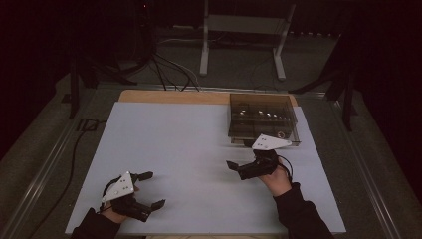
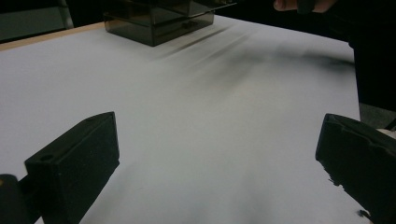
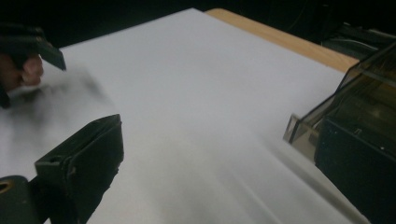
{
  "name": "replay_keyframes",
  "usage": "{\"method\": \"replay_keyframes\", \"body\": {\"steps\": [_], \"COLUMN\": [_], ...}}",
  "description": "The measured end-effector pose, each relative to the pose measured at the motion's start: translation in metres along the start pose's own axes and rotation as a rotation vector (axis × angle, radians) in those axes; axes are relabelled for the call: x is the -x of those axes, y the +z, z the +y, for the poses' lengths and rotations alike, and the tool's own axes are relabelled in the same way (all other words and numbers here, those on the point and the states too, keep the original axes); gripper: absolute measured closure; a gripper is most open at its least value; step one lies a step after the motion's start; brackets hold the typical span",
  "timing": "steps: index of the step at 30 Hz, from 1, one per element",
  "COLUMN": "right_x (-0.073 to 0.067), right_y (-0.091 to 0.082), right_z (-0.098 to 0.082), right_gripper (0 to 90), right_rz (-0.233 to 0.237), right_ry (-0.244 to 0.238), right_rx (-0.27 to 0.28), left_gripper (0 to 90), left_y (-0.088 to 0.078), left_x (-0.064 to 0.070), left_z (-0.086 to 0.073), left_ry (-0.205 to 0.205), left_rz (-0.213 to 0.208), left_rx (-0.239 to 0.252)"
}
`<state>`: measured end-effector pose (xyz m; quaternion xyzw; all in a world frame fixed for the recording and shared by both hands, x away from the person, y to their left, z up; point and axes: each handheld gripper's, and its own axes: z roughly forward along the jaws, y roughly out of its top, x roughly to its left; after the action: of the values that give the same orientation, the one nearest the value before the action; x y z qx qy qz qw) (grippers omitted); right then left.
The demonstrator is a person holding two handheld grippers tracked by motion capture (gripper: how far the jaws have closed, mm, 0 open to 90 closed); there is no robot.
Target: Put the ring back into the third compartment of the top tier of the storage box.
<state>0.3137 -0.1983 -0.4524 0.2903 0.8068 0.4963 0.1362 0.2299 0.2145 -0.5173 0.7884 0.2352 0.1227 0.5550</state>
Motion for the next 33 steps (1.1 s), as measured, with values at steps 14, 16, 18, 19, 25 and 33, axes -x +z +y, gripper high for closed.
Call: {"method": "replay_keyframes", "body": {"steps": [14, 16, 18, 19, 25, 33], "right_x": [-0.003, -0.003, -0.002, -0.001, 0.001, 0.002], "right_y": [0.010, 0.009, 0.008, 0.007, -0.003, -0.017], "right_z": [-0.035, -0.039, -0.043, -0.045, -0.056, -0.068], "right_gripper": [1.5, 1.5, 1.5, 1.5, 1.5, 1.5], "right_rz": [0.016, 0.016, 0.009, 0.012, 0.016, 0.011], "right_ry": [-0.043, -0.048, -0.039, -0.033, -0.015, 0.022], "right_rx": [-0.070, -0.070, -0.073, -0.075, -0.080, -0.082], "left_gripper": [0.7, 0.7, 0.7, 0.7, 0.7, 0.7], "left_y": [0.001, 0.000, 0.001, 0.000, 0.001, 0.001], "left_x": [0.000, 0.000, 0.000, 0.000, 0.000, 0.001], "left_z": [0.000, 0.000, 0.000, 0.000, 0.000, 0.001], "left_ry": [0.002, -0.002, -0.002, -0.001, 0.000, -0.001], "left_rz": [-0.002, -0.003, -0.001, -0.003, -0.002, -0.002], "left_rx": [-0.004, 0.001, -0.004, -0.005, -0.006, 0.002]}}
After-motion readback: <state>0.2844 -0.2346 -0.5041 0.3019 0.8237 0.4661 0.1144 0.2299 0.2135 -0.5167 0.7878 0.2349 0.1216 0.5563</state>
